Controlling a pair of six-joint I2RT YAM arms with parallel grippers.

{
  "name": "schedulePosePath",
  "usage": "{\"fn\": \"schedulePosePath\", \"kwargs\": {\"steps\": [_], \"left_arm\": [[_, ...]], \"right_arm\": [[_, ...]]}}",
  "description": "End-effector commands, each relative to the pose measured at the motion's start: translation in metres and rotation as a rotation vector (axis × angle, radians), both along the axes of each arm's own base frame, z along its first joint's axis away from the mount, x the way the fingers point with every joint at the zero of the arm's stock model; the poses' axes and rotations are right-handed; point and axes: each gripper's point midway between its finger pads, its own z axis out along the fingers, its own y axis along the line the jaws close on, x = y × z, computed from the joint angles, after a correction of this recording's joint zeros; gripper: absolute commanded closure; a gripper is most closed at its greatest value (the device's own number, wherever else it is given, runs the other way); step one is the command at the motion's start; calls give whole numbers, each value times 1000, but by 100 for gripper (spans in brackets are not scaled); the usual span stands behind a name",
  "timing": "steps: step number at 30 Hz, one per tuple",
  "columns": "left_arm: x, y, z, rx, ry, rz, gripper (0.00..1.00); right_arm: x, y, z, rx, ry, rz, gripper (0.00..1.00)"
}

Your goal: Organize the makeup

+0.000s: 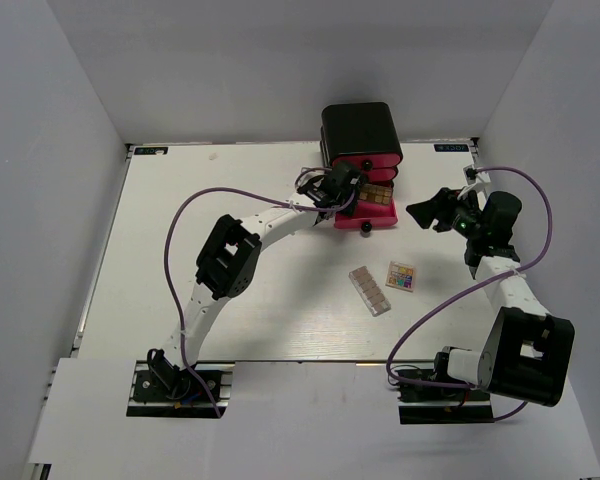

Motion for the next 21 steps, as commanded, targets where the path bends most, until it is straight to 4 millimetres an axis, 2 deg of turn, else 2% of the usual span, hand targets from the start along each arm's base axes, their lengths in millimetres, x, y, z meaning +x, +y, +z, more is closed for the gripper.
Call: {"fn": "schedulePosePath", "kwargs": {"steps": [1, 3, 4, 5, 11, 14, 15, 16, 17, 18, 19, 20, 21], "left_arm": [[1, -4, 18, -28, -24, -7, 25], [1, -3, 19, -26, -24, -8, 19], [0, -3, 19, -24, -23, -9, 4], [0, -2, 19, -23, -22, -7, 2], [-4, 1, 23, -23, -20, -9, 2], [-12, -2, 39, -28, -42, -35, 2], [-14, 1, 56, -32, -68, -43, 2], [-19, 6, 55, 0, -75, -64, 2], [-22, 9, 61, 11, -89, -72, 2], [-31, 11, 84, 3, -121, -86, 2], [-36, 17, 91, 14, -133, -88, 2], [-44, 28, 77, 64, -132, -101, 2], [-50, 36, 80, 78, -144, -106, 2]], "right_arm": [[-1, 0, 15, -2, -57, 4, 35], [-1, 2, 15, -2, -57, 9, 35], [-1, 1, 14, -2, -55, 6, 35], [-1, 1, 14, -3, -56, 8, 35], [-3, 1, 14, -5, -56, 11, 34], [-6, 6, 14, -17, -71, 48, 33], [-7, 8, 13, -23, -76, 72, 31], [-9, 10, 14, -31, -89, 100, 30], [-19, 21, 17, -48, -131, 201, 28], [-25, 27, 15, -62, -150, 261, 25], [-33, 34, 13, -72, -170, 340, 24], [-45, 43, 15, -116, -256, 462, 22], [-56, 48, 2, -99, -205, 518, 19]]}}
